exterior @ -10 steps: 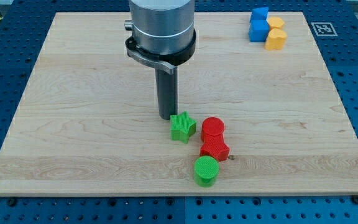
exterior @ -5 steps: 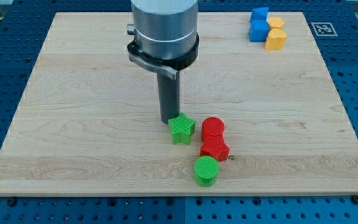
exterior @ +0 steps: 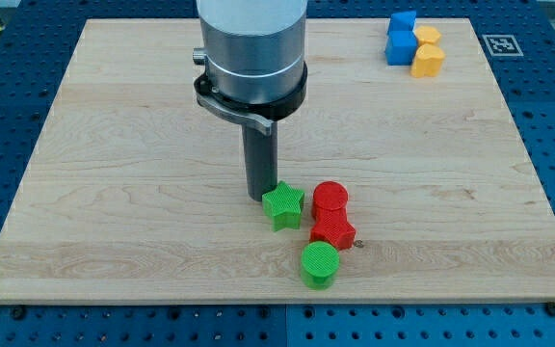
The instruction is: Push green star slightly down
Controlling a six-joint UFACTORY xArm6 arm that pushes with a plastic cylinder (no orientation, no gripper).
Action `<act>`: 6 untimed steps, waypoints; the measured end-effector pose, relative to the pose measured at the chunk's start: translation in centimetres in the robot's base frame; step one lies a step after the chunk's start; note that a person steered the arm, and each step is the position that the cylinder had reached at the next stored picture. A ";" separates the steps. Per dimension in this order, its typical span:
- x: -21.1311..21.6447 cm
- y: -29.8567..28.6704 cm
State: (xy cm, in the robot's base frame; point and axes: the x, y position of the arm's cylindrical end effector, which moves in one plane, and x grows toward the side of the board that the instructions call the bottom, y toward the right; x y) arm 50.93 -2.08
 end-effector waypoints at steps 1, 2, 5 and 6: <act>0.0 0.0; 0.0 0.0; 0.0 -1.5; -0.1 -1.5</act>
